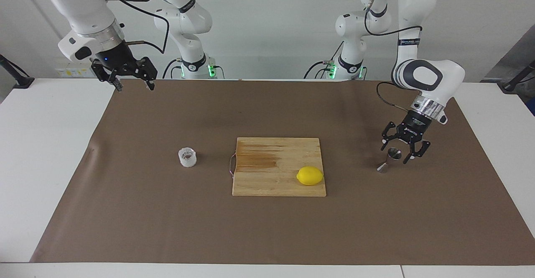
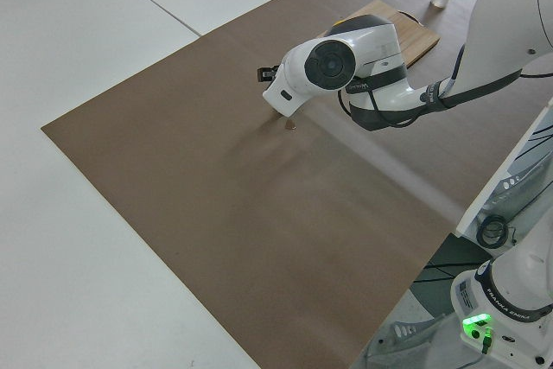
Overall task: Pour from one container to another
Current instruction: 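Close the left gripper around the small metal cup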
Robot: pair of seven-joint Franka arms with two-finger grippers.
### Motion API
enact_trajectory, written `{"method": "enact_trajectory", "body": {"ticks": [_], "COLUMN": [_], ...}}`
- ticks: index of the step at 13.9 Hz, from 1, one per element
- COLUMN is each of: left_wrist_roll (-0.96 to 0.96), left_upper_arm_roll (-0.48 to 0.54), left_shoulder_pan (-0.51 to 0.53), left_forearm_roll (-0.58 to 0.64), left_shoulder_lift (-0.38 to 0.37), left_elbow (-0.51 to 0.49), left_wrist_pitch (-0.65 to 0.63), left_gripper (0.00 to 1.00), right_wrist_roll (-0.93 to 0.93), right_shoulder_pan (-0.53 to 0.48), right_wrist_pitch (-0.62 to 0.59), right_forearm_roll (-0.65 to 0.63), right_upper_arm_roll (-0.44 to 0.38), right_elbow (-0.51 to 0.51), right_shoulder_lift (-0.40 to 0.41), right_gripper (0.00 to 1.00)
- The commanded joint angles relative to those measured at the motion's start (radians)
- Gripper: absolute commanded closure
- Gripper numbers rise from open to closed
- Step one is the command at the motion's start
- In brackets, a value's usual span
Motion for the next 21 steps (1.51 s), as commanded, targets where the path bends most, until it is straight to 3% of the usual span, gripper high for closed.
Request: {"method": "enact_trajectory", "body": {"ticks": [1, 14, 21], "left_wrist_roll": [0.024, 0.025, 0.021], "left_upper_arm_roll": [0.006, 0.007, 0.007], "left_shoulder_pan": [-0.001, 0.002, 0.005], "left_forearm_roll": [-0.021, -0.021, -0.021], "left_shoulder_lift": [0.007, 0.002, -0.001], "left_elbow": [0.004, -0.005, -0.007], "left_wrist_pitch": [0.004, 0.003, 0.000], "left_gripper": [0.20, 0.23, 0.37], "right_wrist_roll": [0.019, 0.019, 0.019], "right_shoulder_pan": [-0.008, -0.008, -0.008], "right_wrist_pitch": [-0.007, -0.007, -0.007], "right_forearm_roll": [-0.008, -0.008, -0.008], "right_upper_arm_roll": [0.008, 0.008, 0.008], "right_elbow": [-0.004, -0.004, -0.004], "right_shoulder_lift": [-0.008, -0.008, -0.008], "right_gripper": [0.00, 0.00, 0.00]}}
